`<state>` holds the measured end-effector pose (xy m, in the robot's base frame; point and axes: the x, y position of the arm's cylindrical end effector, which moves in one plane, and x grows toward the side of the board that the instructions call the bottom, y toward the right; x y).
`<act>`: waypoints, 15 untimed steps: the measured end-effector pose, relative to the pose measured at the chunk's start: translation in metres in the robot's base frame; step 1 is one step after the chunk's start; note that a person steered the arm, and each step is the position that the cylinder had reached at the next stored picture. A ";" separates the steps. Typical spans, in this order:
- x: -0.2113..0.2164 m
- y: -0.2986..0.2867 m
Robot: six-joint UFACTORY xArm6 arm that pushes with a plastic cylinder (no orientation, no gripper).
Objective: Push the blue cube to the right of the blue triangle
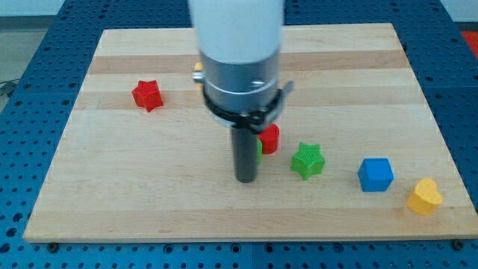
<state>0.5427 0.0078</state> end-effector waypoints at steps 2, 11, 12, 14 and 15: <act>0.028 0.062; 0.047 0.180; 0.018 0.175; -0.049 0.137; -0.095 0.117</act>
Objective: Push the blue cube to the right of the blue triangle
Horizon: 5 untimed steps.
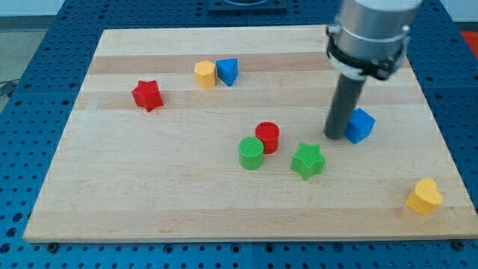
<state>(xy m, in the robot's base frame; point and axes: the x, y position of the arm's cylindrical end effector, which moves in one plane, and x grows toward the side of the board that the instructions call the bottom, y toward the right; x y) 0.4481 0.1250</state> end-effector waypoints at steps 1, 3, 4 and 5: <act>-0.034 -0.013; 0.049 0.026; 0.087 0.052; 0.085 0.077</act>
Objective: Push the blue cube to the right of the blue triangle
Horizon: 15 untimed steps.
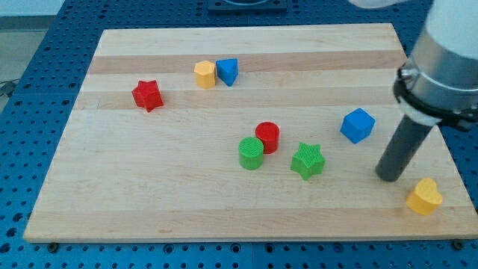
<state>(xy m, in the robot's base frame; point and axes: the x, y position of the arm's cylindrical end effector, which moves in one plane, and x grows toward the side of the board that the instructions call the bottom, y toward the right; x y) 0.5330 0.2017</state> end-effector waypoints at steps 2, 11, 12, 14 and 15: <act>-0.071 -0.013; -0.067 -0.075; -0.088 -0.087; -0.150 -0.115; -0.165 -0.133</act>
<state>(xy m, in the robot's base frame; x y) 0.3677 0.0689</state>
